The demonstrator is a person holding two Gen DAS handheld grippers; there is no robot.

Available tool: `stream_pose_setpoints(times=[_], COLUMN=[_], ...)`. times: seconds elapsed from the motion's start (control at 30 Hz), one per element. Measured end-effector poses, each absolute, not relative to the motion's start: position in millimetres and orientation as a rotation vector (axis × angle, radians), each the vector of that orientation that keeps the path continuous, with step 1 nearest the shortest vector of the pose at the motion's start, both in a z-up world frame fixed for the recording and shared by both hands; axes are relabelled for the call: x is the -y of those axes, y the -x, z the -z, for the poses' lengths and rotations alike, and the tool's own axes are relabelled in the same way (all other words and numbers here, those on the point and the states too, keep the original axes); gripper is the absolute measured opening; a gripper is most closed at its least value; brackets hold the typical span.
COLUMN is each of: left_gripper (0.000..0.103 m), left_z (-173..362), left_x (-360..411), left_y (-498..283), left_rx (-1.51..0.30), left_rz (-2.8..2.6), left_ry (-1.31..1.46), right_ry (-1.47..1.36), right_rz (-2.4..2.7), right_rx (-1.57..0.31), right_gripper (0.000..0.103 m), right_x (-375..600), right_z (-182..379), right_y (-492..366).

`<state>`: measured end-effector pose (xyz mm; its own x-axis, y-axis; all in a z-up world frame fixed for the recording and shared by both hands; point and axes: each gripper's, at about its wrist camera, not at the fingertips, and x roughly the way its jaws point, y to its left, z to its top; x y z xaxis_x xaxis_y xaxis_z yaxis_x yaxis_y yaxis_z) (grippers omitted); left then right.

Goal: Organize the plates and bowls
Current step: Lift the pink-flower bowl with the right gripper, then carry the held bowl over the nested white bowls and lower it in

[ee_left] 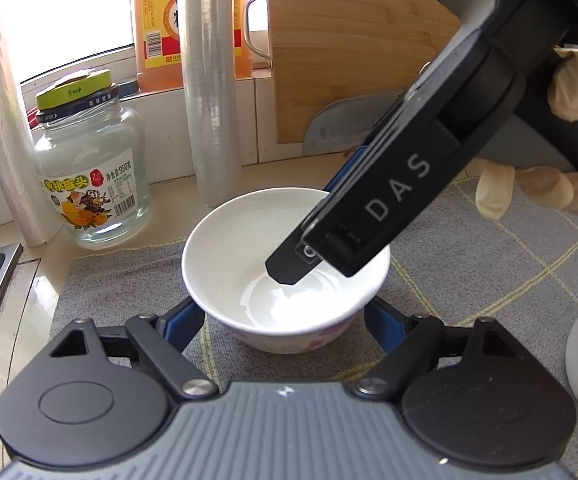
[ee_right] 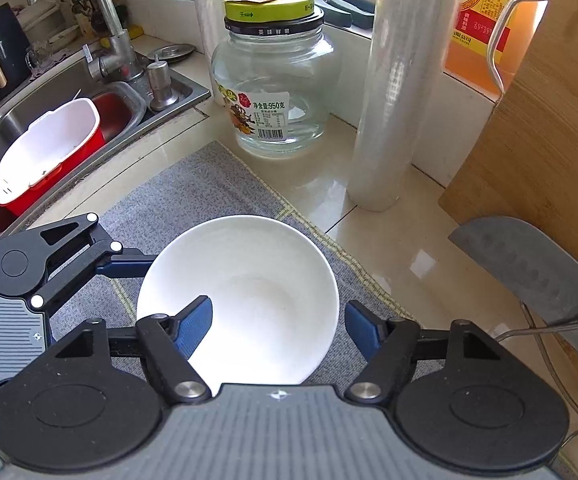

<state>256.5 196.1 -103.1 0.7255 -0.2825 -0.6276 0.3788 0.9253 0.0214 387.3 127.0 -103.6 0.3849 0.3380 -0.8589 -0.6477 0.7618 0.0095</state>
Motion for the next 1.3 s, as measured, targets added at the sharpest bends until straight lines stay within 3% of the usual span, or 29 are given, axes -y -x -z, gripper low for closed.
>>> stream_pose_setpoints(times=[1.3], left_gripper=[0.086], left_z=[44.4], left_x=[-156.9], left_y=[-201.3], left_rx=[-0.695], left_rz=[0.363], left_ry=[-0.228], right_ry=[0.319], right_rz=[-0.717], right_rx=[-0.890], right_gripper=[0.073], right_x=[-91.5], right_z=[58.3], right_y=[-321.6])
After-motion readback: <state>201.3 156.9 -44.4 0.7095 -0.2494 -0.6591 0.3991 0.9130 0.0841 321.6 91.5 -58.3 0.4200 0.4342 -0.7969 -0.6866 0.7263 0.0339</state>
